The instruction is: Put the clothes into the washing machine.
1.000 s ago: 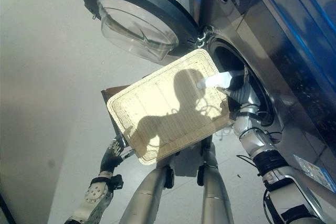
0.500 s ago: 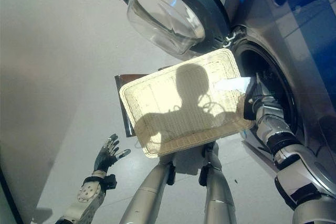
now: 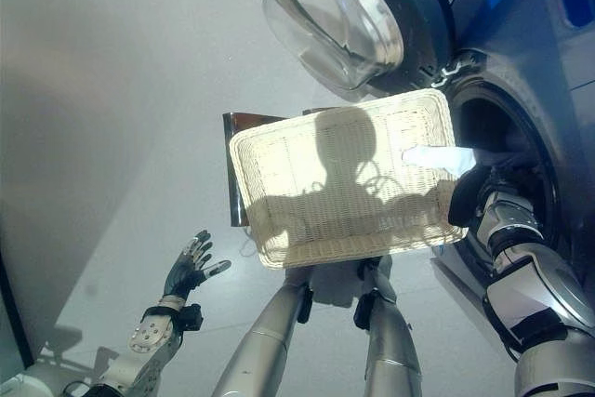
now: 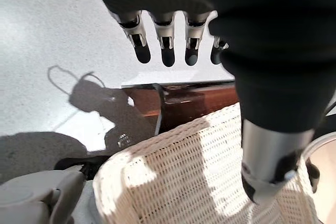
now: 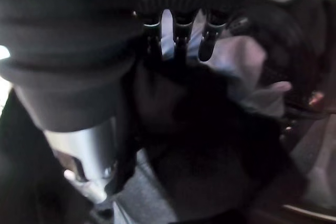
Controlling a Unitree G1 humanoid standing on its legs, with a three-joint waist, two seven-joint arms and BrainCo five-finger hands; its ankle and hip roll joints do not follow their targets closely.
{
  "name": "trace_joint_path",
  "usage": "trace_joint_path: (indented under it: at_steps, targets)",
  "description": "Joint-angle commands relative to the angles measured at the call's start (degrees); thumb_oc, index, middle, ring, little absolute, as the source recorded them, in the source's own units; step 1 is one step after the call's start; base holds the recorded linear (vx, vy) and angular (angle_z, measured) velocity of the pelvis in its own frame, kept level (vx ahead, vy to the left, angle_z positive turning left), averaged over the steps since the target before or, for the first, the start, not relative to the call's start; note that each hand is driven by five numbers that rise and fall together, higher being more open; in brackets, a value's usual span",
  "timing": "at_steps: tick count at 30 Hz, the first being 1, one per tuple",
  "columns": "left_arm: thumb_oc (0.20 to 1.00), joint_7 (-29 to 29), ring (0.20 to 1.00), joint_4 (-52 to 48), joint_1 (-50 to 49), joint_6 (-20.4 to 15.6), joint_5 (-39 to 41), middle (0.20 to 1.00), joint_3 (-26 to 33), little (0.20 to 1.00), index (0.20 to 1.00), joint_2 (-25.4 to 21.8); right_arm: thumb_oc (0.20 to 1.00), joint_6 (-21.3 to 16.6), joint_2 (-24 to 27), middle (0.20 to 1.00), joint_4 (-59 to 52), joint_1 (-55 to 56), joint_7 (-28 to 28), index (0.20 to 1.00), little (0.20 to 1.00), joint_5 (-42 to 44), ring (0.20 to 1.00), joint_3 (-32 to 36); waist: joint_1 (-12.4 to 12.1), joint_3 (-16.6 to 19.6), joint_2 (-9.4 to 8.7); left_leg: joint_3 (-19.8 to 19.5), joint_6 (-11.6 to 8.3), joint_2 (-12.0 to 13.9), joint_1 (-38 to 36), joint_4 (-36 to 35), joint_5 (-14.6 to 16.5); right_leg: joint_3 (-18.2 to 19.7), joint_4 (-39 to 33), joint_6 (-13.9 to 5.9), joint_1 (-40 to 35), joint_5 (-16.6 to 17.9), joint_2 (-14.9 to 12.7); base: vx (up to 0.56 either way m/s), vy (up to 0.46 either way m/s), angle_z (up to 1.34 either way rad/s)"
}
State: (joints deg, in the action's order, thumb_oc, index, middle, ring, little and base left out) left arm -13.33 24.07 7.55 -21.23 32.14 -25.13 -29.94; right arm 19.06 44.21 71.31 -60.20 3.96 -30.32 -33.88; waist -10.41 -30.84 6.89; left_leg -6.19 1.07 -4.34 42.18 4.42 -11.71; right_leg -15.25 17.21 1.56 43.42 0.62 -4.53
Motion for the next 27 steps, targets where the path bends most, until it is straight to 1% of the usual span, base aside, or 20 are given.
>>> trace_joint_path:
  at_steps: [1, 5, 6, 7, 10, 13, 15, 16, 18, 20, 21, 22, 24, 26, 27]
  targets:
    - [1.0, -0.3, 1.0, -2.6, -1.2, -0.5, -1.0, 1.0, 0.5, 1.0, 1.0, 0.2, 1.0, 3.6, 6.7, 1.0, 1.6, 0.9, 1.4, 1.0, 1.0, -0.8, 1.0, -0.5, -1.3, 1.0, 2.51, 2.7, 0.84, -1.2, 3.1, 2.5, -0.3, 0.0, -0.6, -2.6, 1.7, 5.0, 1.3, 0.03, -0.058, 0.07]
    - [1.0, -0.5, 1.0, -3.6, -1.4, -0.4, -0.5, 1.0, 0.6, 1.0, 1.0, -0.3, 1.0, 5.0, 7.2, 1.0, 2.2, 0.6, 3.5, 1.0, 1.0, -0.3, 1.0, 1.1, -1.1, 1.0, 2.55, 1.6, 0.79, -1.3, 5.4, 4.3, 0.2, 0.7, -0.1, -2.25, 3.9, 4.9, 1.5, 0.02, -0.101, 0.07]
    - [1.0, -0.6, 1.0, -3.4, -1.3, -0.5, -0.7, 1.0, 0.4, 1.0, 1.0, -0.1, 1.0, 5.0, 6.9, 1.0, 2.5, 0.8, 4.8, 1.0, 1.0, 0.1, 1.0, 1.7, -0.9, 1.0, 2.37, 1.0, 0.86, -1.4, 6.2, 5.3, 0.6, 1.0, 0.2, -2.04, 4.6, 5.0, 1.7, 0.02, -0.135, 0.07]
    - [1.0, -0.5, 1.0, -3.5, -1.2, -0.5, -1.0, 1.0, 0.5, 1.0, 1.0, 0.1, 1.0, 4.7, 6.7, 1.0, 2.7, 0.7, 6.4, 1.0, 1.0, 0.5, 1.0, 2.1, -0.8, 1.0, 2.25, 0.7, 0.93, -1.6, 6.5, 5.8, 0.8, 1.1, 0.2, -1.92, 5.0, 5.0, 1.8, 0.01, -0.098, 0.07]
    - [1.0, -0.6, 1.0, -3.4, -1.2, -0.6, -1.0, 1.0, 0.4, 1.0, 1.0, 0.4, 1.0, 4.3, 6.5, 1.0, 2.8, 0.4, 8.1, 1.0, 1.0, 0.7, 1.0, 2.4, -0.7, 1.0, 2.16, 0.5, 0.99, -1.7, 6.9, 6.4, 1.1, 1.2, 0.2, -1.84, 5.3, 5.1, 2.0, 0.0, -0.025, 0.01]
    - [1.0, -0.4, 1.0, -3.2, -1.2, -1.3, -0.5, 1.0, -0.1, 1.0, 1.0, 1.0, 1.0, 2.3, 6.1, 1.0, 2.1, 0.6, 13.9, 1.0, 1.0, 1.4, 1.0, 3.7, -0.3, 1.0, 2.04, -0.1, 1.28, -2.3, 8.8, 9.9, 2.4, 1.8, 1.4, -1.5, 6.9, 4.8, 1.8, 0.0, -0.025, -0.01]
    - [1.0, -0.6, 1.0, -3.1, -1.0, -1.3, -0.4, 1.0, -0.3, 1.0, 1.0, 1.2, 1.0, 2.3, 5.9, 1.0, 1.8, 0.5, 14.0, 1.0, 1.0, 0.8, 1.0, 3.8, -0.2, 1.0, 2.0, -0.1, 1.26, -2.3, 9.2, 10.6, 2.6, 1.9, 1.8, -1.41, 7.2, 4.6, 1.9, 0.0, 0.0, 0.0]
    - [1.0, -0.8, 1.0, -2.9, -0.9, -1.4, -0.3, 1.0, -0.4, 1.0, 1.0, 1.5, 0.2, 2.2, 5.7, 0.2, 1.7, 0.7, 14.2, 0.2, 0.2, 0.8, 0.2, 3.7, -0.1, 1.0, 1.94, 0.0, 1.23, -2.1, 9.7, 10.9, 2.7, 2.0, 2.2, -1.32, 7.6, 4.5, 2.0, 0.0, 0.0, 0.0]
    - [1.0, -1.2, 1.0, -3.0, -0.7, -1.5, -0.2, 1.0, -0.5, 1.0, 1.0, 1.5, 0.2, 0.8, 5.7, 0.2, 1.6, 0.8, 16.0, 0.2, 0.2, 2.2, 0.2, 3.7, 0.0, 1.0, 1.9, 0.0, 1.24, -1.9, 10.2, 10.8, 2.6, 2.1, 2.3, -1.28, 8.2, 4.5, 2.1, 0.01, -0.015, -0.02]
    - [1.0, -1.2, 1.0, -3.0, -0.6, -1.5, -0.2, 1.0, -0.6, 1.0, 1.0, 1.5, 0.2, 0.3, 5.8, 0.2, 1.5, 0.9, 16.5, 0.2, 0.2, 2.3, 0.2, 3.9, 0.1, 1.0, 1.9, 0.0, 1.26, -1.9, 10.3, 10.7, 2.5, 2.1, 2.4, -1.27, 8.3, 4.5, 2.2, 0.0, 0.0, 0.0]
    - [1.0, -1.4, 1.0, -3.0, -0.6, -1.7, -0.2, 1.0, -0.8, 1.0, 1.0, 1.5, 0.2, -0.3, 5.6, 0.2, 1.4, 1.0, 18.2, 0.2, 0.2, 4.2, 0.2, 4.0, 0.1, 1.0, 2.04, 0.1, 1.25, -1.7, 10.5, 10.5, 2.4, 2.2, 2.5, -1.22, 8.6, 4.5, 2.3, 0.0, 0.0, 0.0]
    - [1.0, -1.6, 1.0, -3.0, -0.6, -1.7, -0.1, 1.0, -0.8, 1.0, 1.0, 1.5, 0.2, -1.6, 5.6, 0.2, 1.0, 1.4, 19.7, 0.2, 0.2, 8.7, 0.2, 4.3, 0.2, 1.0, 2.1, 0.2, 1.22, -1.6, 10.6, 10.2, 2.2, 2.4, 2.7, -1.19, 8.8, 4.4, 2.4, 0.0, 0.0, 0.0]
    - [1.0, -1.5, 1.0, -3.0, -0.6, -1.8, 0.0, 1.0, -0.7, 1.0, 1.0, 1.5, 0.2, -1.7, 5.6, 0.2, 0.9, 1.4, 19.9, 0.2, 0.2, 9.1, 0.2, 4.6, 0.3, 1.0, 2.1, 0.2, 1.21, -1.5, 10.5, 10.2, 2.2, 2.4, 2.7, -1.17, 8.8, 4.4, 2.5, 0.0, 0.0, 0.0]
    - [1.0, -1.4, 1.0, -2.4, -0.7, -2.1, 0.0, 1.0, -0.5, 1.0, 1.0, 1.6, 0.2, -5.8, 5.6, 0.2, -0.2, 2.3, 23.2, 0.2, 0.2, 19.0, 0.2, 7.3, 0.7, 1.0, 2.06, 0.6, 1.08, -1.1, 10.1, 9.5, 2.1, 2.8, 3.0, -1.07, 8.8, 4.2, 2.8, 0.0, 0.0, 0.0]
    - [1.0, -1.4, 1.0, -2.4, -0.8, -2.1, 0.0, 1.0, -0.5, 1.0, 1.0, 1.6, 0.2, -6.2, 5.6, 0.2, -0.3, 2.4, 23.5, 0.2, 0.2, 19.9, 0.2, 7.6, 0.7, 1.0, 2.04, 0.6, 1.07, -1.1, 10.1, 9.5, 2.1, 2.8, 3.0, -1.06, 8.8, 4.2, 2.9, 0.0, 0.0, 0.0]
